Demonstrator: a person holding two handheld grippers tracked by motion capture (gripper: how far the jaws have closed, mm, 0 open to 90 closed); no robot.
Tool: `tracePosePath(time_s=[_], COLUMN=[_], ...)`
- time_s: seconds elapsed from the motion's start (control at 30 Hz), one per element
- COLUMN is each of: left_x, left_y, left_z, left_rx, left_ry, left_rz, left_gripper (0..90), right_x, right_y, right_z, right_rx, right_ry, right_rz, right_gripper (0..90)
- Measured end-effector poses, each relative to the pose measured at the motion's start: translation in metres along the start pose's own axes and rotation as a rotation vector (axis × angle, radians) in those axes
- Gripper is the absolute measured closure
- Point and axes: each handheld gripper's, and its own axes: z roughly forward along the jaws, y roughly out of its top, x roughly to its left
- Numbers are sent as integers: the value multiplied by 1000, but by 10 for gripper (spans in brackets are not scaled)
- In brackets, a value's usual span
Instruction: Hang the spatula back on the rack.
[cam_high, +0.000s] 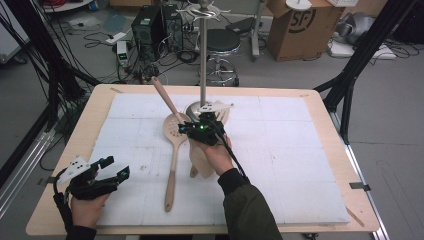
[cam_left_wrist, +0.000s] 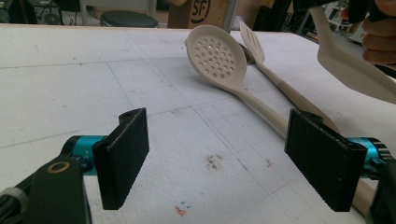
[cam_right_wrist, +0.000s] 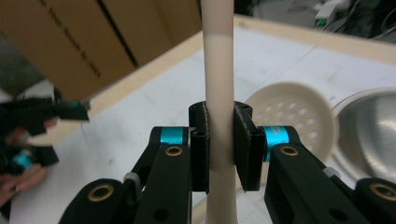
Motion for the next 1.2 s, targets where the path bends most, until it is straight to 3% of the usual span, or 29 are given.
tracePosePath(time_s=[0.2, 0.37, 0.6, 0.8, 1.2], left_x=[-1, -3, -4, -4, -5], left_y=[0, 0, 0, 0, 0], left_z=[2, 3, 4, 3, 3], left_rx=[8, 12, 17, 11, 12], left_ry=[2, -5, -2, -5, -13], left_rz=[11, 17, 22, 22, 25], left_gripper=[224, 224, 229, 229, 229], right_x=[-6, -12, -12, -9, -8], right_y=[-4, -9, -14, -13, -10], right_z=[-19, -33, -46, -53, -67], right_rx=[-110, -200, -330, -402, -494], right_ry=[-32, -76, -102, -123, -184], right_rz=[-13, 5, 12, -10, -15], right_gripper=[786, 787, 786, 787, 786])
